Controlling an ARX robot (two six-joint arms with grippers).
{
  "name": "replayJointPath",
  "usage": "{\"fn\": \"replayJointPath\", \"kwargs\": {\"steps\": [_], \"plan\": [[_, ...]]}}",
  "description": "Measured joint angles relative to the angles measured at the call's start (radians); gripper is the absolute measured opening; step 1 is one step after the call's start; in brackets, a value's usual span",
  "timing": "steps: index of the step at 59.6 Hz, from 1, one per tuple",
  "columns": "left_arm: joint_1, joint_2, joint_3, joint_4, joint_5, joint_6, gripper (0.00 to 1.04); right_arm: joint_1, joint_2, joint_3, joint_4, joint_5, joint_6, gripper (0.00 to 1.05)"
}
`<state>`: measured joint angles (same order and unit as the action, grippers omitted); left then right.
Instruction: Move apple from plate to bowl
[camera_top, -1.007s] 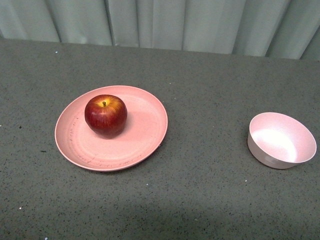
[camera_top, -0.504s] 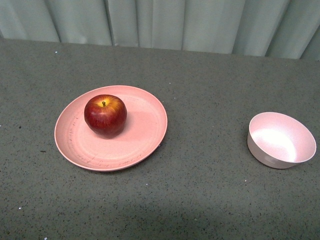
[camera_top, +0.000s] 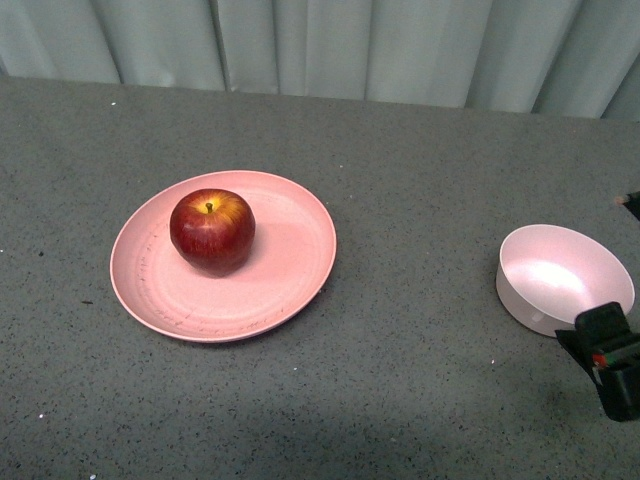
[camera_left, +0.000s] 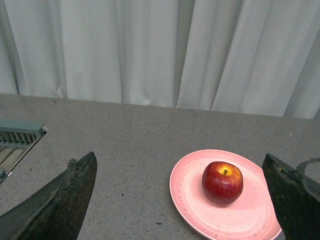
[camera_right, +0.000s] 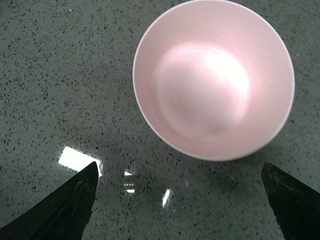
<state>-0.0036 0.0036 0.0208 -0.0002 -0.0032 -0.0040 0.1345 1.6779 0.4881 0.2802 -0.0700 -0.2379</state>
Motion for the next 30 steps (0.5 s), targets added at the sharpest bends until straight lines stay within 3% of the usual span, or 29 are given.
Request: {"fn": "replayJointPath", "kwargs": {"steps": [24,30], "plan": [[0.0,0.0,0.0,0.0,0.0,0.0,0.98,0.034,0.216,0.187,-0.049,-0.01,-0.077,0.95],[0.0,0.0,0.0,0.0,0.0,0.0,0.98,0.039,0.237,0.206,-0.063,-0.01,-0.084,0.82]]}}
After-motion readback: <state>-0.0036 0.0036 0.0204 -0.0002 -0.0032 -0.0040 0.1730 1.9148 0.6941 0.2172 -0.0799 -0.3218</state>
